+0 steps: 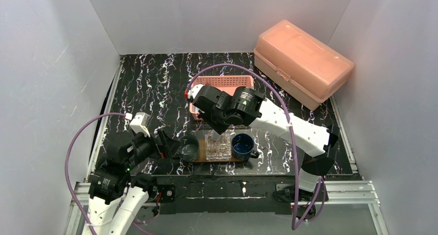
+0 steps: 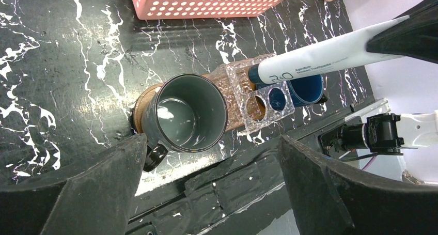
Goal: Prepare toiletry sets of a toothbrush and toothpaste on the tray
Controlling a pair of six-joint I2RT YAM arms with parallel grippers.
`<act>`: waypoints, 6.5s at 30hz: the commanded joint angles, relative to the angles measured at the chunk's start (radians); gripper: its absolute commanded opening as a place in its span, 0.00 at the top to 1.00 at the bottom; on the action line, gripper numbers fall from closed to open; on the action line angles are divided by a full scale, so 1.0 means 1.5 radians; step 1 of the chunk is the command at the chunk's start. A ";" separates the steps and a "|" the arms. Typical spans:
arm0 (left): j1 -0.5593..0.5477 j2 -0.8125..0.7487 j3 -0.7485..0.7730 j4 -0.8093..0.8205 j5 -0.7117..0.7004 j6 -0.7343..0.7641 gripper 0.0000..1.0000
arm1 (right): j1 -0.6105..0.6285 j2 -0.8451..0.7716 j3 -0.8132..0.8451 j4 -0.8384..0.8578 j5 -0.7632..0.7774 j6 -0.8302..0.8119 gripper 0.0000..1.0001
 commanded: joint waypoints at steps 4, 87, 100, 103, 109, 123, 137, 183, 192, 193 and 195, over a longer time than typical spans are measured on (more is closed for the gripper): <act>-0.001 -0.001 -0.002 0.006 0.009 0.002 0.02 | 0.007 0.000 -0.016 0.039 0.011 -0.003 0.99; -0.002 0.017 -0.006 0.012 0.012 0.004 0.02 | -0.185 0.048 -0.085 0.350 -0.047 0.010 0.40; -0.001 0.016 -0.006 0.014 0.008 0.006 0.02 | -0.281 0.187 -0.104 0.463 -0.110 0.049 0.37; -0.001 0.014 -0.007 0.015 0.009 0.007 0.02 | -0.289 0.226 -0.099 0.477 -0.110 0.056 0.36; -0.001 0.016 -0.007 0.016 0.013 0.008 0.02 | -0.309 0.279 -0.097 0.503 -0.129 0.081 0.34; -0.002 0.007 -0.008 0.018 0.014 0.008 0.02 | -0.328 0.348 -0.101 0.580 -0.152 0.138 0.34; -0.002 0.003 -0.008 0.018 0.015 0.009 0.02 | -0.329 0.396 -0.119 0.615 -0.159 0.160 0.50; -0.001 0.036 -0.008 0.018 0.021 0.007 0.02 | -0.329 -0.013 -0.269 0.573 -0.054 -0.079 0.79; -0.002 0.072 0.008 0.020 0.057 0.011 0.02 | -0.292 -0.145 -0.311 0.506 -0.132 -0.135 0.79; -0.002 0.076 0.010 0.021 0.061 0.005 0.02 | -0.284 -0.159 -0.320 0.503 -0.144 -0.150 0.79; -0.002 0.084 0.012 0.033 0.082 -0.014 0.02 | -0.261 -0.192 -0.335 0.496 -0.165 -0.169 0.79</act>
